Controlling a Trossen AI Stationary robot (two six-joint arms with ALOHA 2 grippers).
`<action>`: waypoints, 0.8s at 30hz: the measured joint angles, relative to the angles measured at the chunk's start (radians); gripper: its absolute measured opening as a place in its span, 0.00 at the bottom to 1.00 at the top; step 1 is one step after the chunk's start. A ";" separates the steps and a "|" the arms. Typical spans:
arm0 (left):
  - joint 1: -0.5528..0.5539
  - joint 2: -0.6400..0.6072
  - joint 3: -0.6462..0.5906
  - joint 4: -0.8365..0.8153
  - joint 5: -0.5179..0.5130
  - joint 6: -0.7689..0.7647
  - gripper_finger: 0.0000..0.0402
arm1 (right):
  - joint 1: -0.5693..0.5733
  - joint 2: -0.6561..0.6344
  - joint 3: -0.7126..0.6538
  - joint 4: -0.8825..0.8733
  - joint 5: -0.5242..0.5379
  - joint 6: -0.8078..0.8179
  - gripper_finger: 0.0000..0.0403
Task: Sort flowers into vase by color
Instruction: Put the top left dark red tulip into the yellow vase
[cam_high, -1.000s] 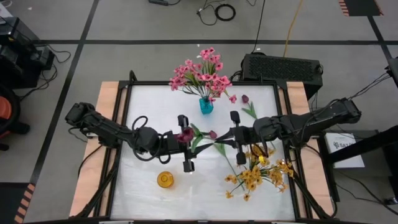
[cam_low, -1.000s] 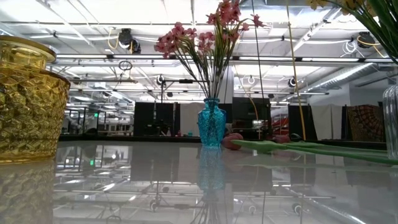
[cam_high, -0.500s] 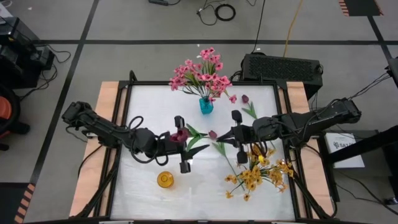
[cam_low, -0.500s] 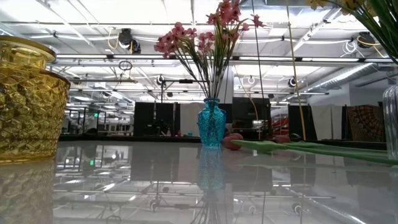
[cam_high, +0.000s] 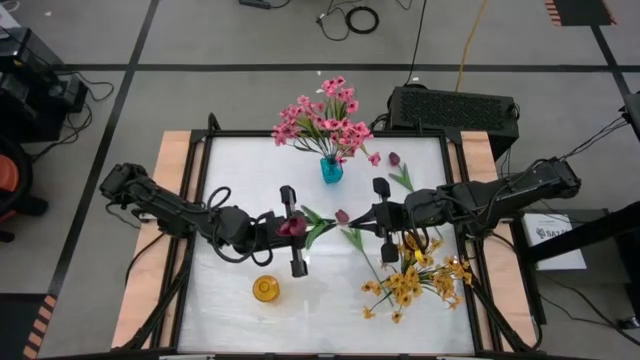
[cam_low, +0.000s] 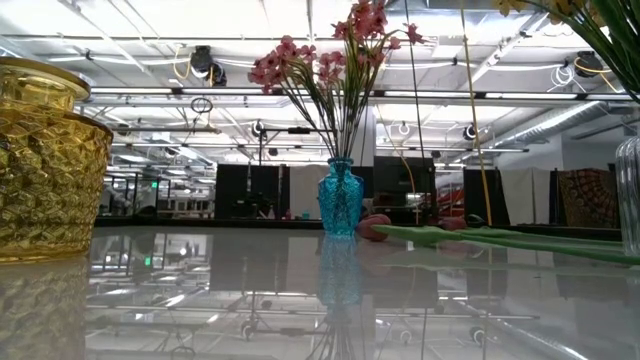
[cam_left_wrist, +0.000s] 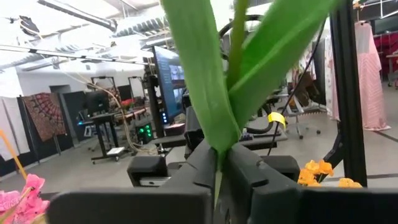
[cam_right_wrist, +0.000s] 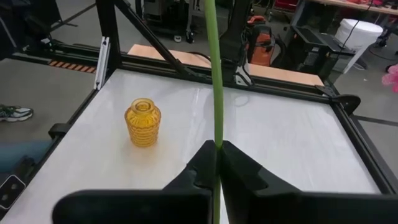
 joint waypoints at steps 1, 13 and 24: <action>0.000 0.000 0.000 -0.003 0.000 0.000 0.03 | 0.000 0.000 0.000 -0.004 0.000 0.000 0.02; -0.035 -0.138 0.000 -0.371 0.002 -0.217 0.05 | 0.003 -0.004 0.000 -0.069 -0.003 -0.003 0.32; -0.241 -0.281 -0.004 -0.720 -0.146 -0.411 0.05 | 0.003 -0.021 0.000 -0.056 -0.004 -0.006 0.50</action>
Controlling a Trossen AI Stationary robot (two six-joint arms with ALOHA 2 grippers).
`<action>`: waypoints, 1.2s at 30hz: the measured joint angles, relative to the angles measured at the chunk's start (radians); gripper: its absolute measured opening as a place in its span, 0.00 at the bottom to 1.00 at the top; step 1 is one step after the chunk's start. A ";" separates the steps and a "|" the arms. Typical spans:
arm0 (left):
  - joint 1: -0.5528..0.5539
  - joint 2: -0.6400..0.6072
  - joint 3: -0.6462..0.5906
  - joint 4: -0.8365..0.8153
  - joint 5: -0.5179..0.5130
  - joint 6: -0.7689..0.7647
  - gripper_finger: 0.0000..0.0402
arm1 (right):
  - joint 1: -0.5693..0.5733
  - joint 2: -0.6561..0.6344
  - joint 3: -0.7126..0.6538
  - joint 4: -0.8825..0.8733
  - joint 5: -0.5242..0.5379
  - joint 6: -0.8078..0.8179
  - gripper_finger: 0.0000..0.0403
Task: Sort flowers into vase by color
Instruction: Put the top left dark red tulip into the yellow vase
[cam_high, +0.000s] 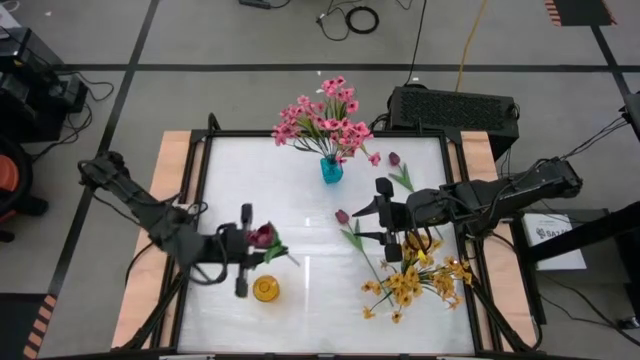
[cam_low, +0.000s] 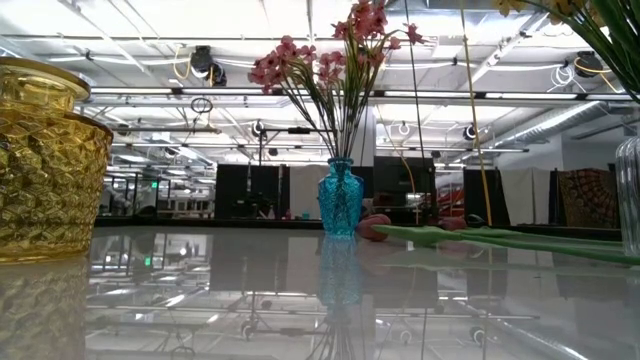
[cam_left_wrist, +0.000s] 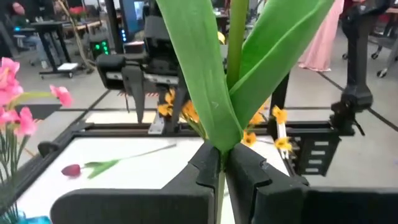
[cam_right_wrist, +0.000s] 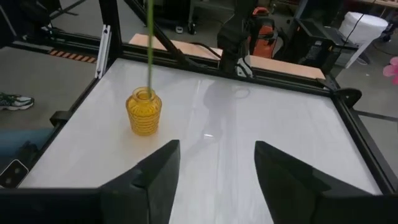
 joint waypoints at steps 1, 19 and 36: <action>-0.021 -0.001 0.000 -0.012 -0.017 -0.010 0.05 | 0.000 0.000 0.000 0.000 0.000 0.000 0.50; -0.310 0.080 0.000 -0.191 -0.367 -0.280 0.05 | 0.000 0.000 0.000 0.000 0.000 0.000 0.49; -0.444 0.077 -0.094 -0.392 -0.636 -0.649 0.05 | 0.000 0.000 0.000 0.006 0.000 -0.007 0.49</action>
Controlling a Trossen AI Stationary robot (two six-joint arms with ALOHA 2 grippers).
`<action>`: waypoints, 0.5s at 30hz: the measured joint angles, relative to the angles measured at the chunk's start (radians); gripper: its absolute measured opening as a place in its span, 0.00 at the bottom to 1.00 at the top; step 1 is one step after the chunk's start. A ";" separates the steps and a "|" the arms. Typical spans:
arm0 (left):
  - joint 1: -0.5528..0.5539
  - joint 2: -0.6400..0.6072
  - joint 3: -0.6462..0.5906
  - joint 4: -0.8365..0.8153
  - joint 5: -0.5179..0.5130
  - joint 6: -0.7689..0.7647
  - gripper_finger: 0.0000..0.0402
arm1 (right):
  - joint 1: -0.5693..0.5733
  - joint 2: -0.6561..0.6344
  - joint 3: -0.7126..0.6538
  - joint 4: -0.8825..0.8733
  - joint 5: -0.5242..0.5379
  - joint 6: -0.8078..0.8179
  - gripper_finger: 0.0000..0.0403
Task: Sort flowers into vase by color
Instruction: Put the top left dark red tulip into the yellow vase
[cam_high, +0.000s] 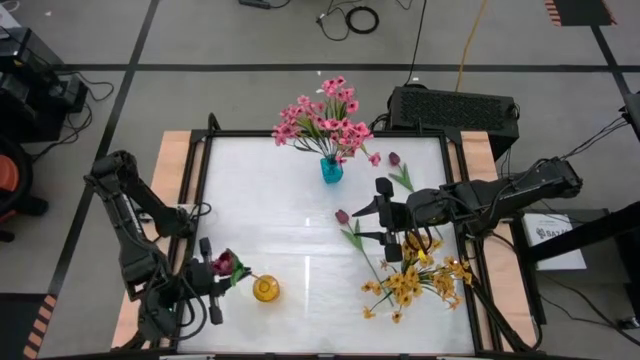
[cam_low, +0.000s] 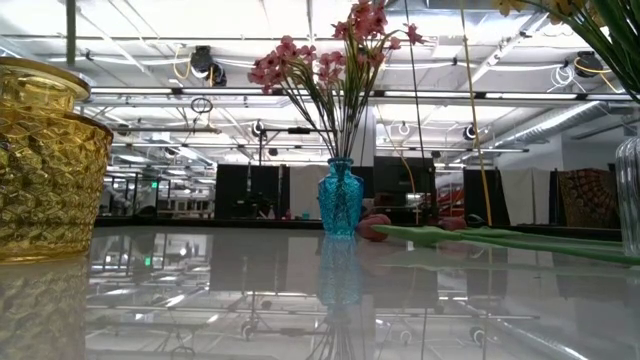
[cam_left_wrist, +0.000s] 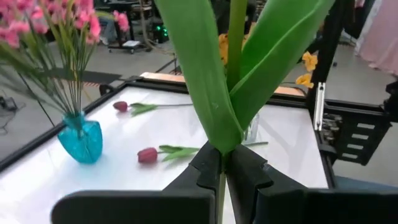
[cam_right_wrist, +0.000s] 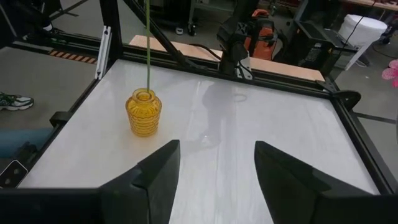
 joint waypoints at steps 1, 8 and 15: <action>0.000 -0.002 -0.013 0.001 -0.006 -0.026 0.05 | 0.000 0.000 0.000 0.000 0.000 0.000 0.49; -0.008 -0.013 -0.050 0.003 -0.014 -0.099 0.04 | 0.000 0.000 0.000 0.004 0.000 -0.009 0.49; -0.044 -0.012 -0.050 0.022 -0.025 -0.104 0.03 | 0.000 0.000 0.000 0.003 0.000 -0.012 0.49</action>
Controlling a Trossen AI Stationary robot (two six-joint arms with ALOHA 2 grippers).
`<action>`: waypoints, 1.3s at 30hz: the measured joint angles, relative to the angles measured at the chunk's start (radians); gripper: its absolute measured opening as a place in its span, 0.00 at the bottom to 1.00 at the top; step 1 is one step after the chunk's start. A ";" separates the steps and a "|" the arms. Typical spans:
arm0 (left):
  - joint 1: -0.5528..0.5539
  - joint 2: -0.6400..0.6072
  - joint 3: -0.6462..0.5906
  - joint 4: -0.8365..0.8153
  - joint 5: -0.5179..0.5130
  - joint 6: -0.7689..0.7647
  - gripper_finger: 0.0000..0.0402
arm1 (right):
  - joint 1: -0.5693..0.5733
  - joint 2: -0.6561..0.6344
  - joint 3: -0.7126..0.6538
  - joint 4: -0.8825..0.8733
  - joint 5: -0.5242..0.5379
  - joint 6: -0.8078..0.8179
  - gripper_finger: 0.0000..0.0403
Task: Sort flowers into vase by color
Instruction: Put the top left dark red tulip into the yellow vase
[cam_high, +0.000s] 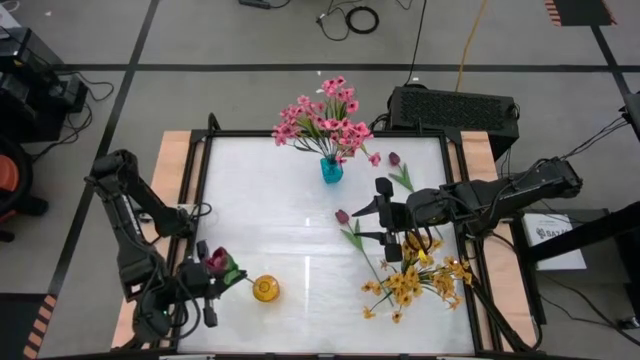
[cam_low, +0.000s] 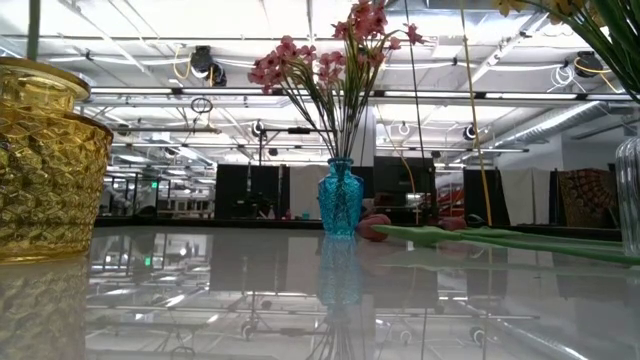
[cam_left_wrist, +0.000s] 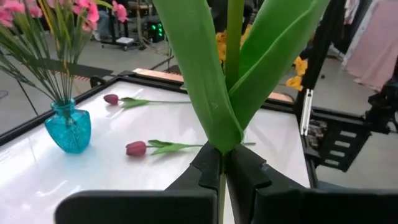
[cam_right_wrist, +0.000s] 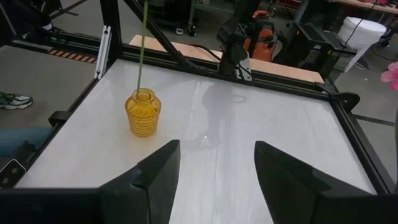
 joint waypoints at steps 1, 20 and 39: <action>-0.004 0.002 -0.002 0.002 -0.012 -0.005 0.03 | 0.000 0.000 0.000 0.000 0.000 0.000 0.49; 0.001 0.017 -0.157 0.052 -0.054 -0.128 0.16 | 0.000 0.000 0.000 -0.031 0.000 0.049 0.49; -0.026 0.018 -0.156 0.047 0.309 -0.228 0.58 | 0.000 -0.006 0.000 -0.099 0.000 0.092 0.49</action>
